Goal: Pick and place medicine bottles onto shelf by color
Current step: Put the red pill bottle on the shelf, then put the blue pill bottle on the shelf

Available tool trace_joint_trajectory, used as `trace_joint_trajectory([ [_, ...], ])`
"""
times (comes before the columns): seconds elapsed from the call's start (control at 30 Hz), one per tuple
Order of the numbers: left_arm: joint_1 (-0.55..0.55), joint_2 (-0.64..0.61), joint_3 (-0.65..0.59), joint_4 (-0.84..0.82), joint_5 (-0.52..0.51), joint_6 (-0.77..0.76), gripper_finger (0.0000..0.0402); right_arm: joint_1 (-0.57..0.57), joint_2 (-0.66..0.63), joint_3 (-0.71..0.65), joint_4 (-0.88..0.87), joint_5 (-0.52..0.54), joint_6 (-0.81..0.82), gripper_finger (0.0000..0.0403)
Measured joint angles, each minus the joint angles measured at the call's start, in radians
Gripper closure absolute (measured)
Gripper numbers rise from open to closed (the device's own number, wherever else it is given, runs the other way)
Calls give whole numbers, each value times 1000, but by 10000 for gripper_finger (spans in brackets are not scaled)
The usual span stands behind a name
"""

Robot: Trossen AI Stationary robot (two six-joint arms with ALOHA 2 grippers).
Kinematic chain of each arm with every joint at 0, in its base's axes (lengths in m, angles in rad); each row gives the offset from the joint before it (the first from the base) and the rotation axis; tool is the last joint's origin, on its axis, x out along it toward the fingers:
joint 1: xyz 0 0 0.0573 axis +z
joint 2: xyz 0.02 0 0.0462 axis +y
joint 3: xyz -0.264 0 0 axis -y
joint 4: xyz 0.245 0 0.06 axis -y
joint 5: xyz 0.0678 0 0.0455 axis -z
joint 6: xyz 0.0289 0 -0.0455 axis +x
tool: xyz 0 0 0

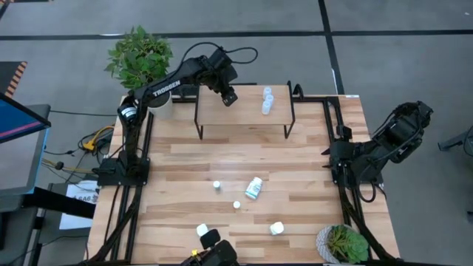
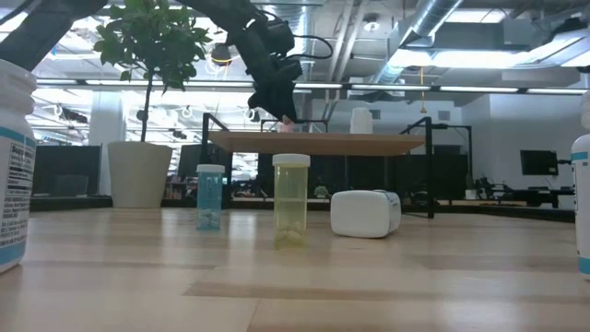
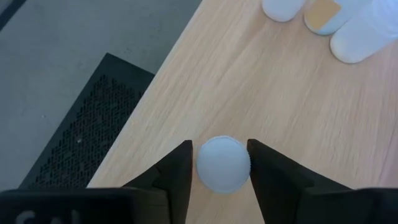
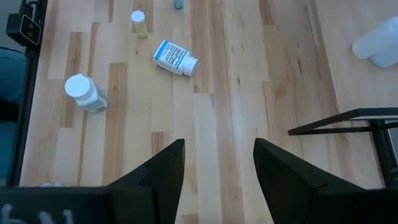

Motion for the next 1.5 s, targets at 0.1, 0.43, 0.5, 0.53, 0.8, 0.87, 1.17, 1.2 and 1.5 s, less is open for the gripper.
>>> trace_joint_trajectory([
  [0.1,0,0,0,0,0,-3,252,0,0,0,0,-19,0,189],
  [0.43,0,0,0,27,0,-9,221,0,0,0,0,-21,1,189],
  [0.5,0,0,0,47,0,1,219,0,0,0,0,-21,1,189],
  [0.53,-1,0,0,59,1,6,218,0,0,0,0,-21,1,189],
  [0.8,-28,-1,146,-16,15,26,218,0,0,0,0,-21,1,189],
  [0.87,-54,-4,199,-91,29,23,219,0,0,0,0,-21,1,189],
  [1.17,-243,-7,257,-444,32,22,234,0,0,0,0,-21,1,189],
  [1.2,-264,-7,255,-480,33,23,235,0,0,0,0,-21,1,189],
  [1.5,-423,-5,235,-634,33,16,239,0,0,0,16,-20,1,189],
])
